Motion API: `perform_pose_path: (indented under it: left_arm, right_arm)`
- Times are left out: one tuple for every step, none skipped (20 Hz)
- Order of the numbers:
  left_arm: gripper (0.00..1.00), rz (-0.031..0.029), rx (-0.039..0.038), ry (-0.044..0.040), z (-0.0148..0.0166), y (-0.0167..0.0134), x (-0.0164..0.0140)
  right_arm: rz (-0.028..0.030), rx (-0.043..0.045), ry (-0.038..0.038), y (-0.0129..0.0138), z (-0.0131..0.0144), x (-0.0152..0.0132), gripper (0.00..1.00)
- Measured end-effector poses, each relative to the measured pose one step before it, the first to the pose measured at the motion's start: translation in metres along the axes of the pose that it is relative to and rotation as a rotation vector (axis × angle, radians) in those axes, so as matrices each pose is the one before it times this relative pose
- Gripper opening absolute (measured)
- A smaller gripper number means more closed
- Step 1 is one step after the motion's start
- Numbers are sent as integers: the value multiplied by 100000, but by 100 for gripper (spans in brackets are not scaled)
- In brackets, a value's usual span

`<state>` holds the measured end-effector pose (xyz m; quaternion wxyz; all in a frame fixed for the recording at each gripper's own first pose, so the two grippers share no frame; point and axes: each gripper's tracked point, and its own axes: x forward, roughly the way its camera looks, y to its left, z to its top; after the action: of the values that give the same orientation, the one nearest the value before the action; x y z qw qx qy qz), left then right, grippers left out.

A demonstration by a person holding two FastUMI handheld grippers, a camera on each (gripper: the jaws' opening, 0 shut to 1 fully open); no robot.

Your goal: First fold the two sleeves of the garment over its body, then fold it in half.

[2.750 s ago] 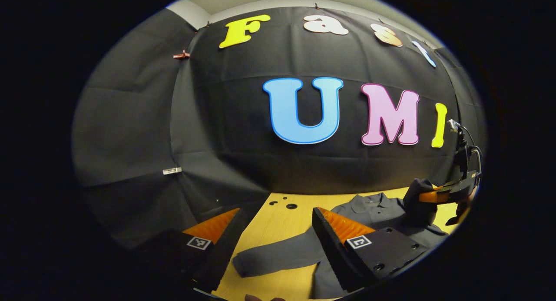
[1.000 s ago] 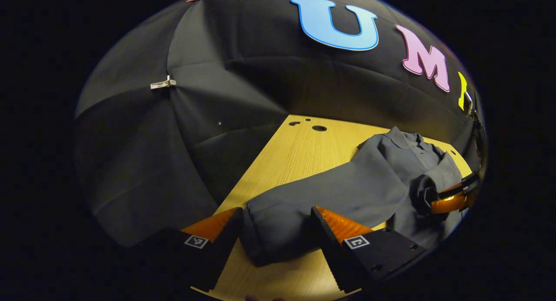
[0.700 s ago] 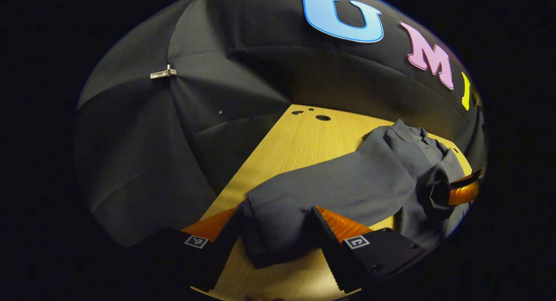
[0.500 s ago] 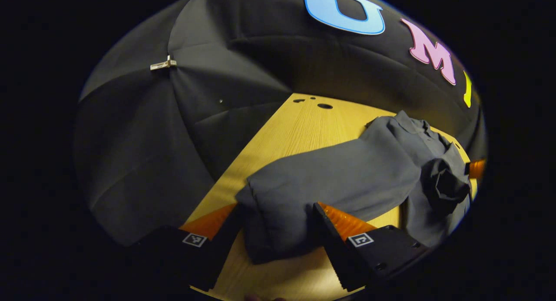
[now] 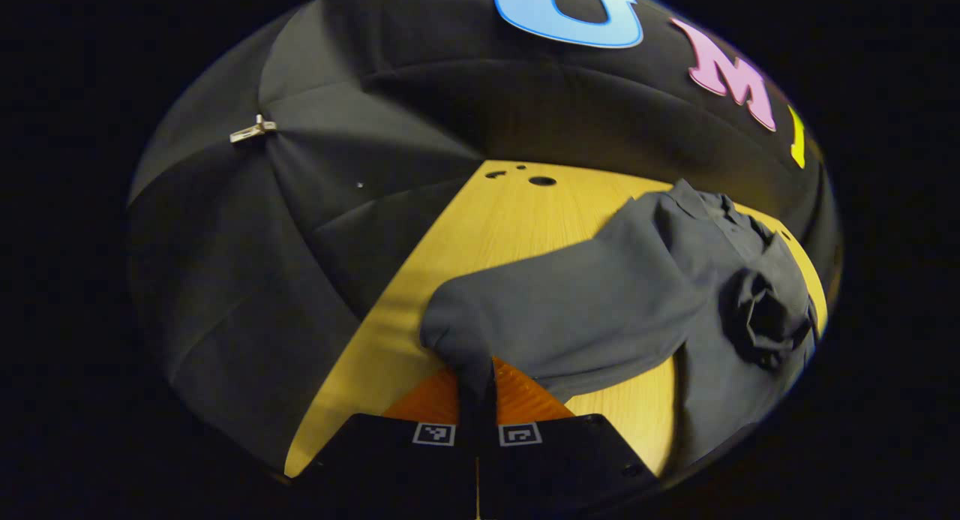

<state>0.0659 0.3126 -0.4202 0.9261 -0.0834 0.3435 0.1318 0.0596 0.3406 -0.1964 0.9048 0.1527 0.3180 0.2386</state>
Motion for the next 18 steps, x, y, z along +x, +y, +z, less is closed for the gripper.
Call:
perform_pose_path:
  left_arm:
    - [6, 191, -1024, -3196, 1570, -504, -698]
    - [6, -390, -14, -2430, 1261, -742, -902]
    - [6, -866, 340, -2267, 1330, -790, -830]
    - [6, -1443, 105, -2114, 1418, -820, -775]
    - [10, -1383, 153, -1895, 1441, -941, -856]
    - [6, -1379, 207, -2090, 1234, -883, -742]
    - [6, -1213, -30, -2043, 1304, -1100, -635]
    - [6, -1493, -454, -1909, 1286, -1139, -720]
    - [6, -1745, -525, -1515, 1136, -1397, -665]
    - [6, -1838, -338, -1568, 957, -1396, -705]
    - [6, -1834, 94, -1444, 967, -1396, -461]
    - [6, -1791, 745, -1657, 1125, -1536, -409]
    - [6, -2148, 1497, -1753, 1112, -1331, -366]
    - [6, -2051, 1890, -1643, 1008, -2024, -336]
    - [6, -2440, 1488, -1251, 827, -1724, -18]
    - [6, -2205, 1740, -1201, 748, -1879, 7]
    - [6, -2149, 2147, -981, 604, -1705, 88]
    - [6, -2050, 1962, -356, 546, -1808, 65]
  right_arm:
    - [-1778, 997, -1996, -1086, 576, -762, 77]
    - [-1893, 535, -997, -1156, 416, -666, 77]
    - [-1554, 293, -692, -1296, 258, -634, 77]
    - [-1818, -124, -294, -1257, 258, -452, 77]
    - [-1670, -194, -139, -1389, 91, -327, 77]
    - [-1153, -163, -182, -1177, 139, -199, 77]
    - [-1034, -746, -504, -1055, -3, -249, 77]
    - [-1194, -1037, -244, -1101, -10, -87, 77]
    - [-1065, -704, 264, -1050, -285, -143, 81]
    - [-434, -183, -141, -744, -50, -148, 81]
    - [-447, -401, -491, -574, -16, -264, 84]
    - [-534, -523, -390, -782, -20, -131, 85]
    - [-489, -186, -73, -693, -173, -108, 85]
    - [-19, 469, -5, -561, -17, -66, 73]
    - [267, 530, 151, -426, -147, -130, 88]
    - [-266, 244, 43, -635, 3, -29, 89]
    - [-444, 350, -343, -708, -27, -232, 92]
    - [-367, 639, -76, -686, -45, -58, 92]
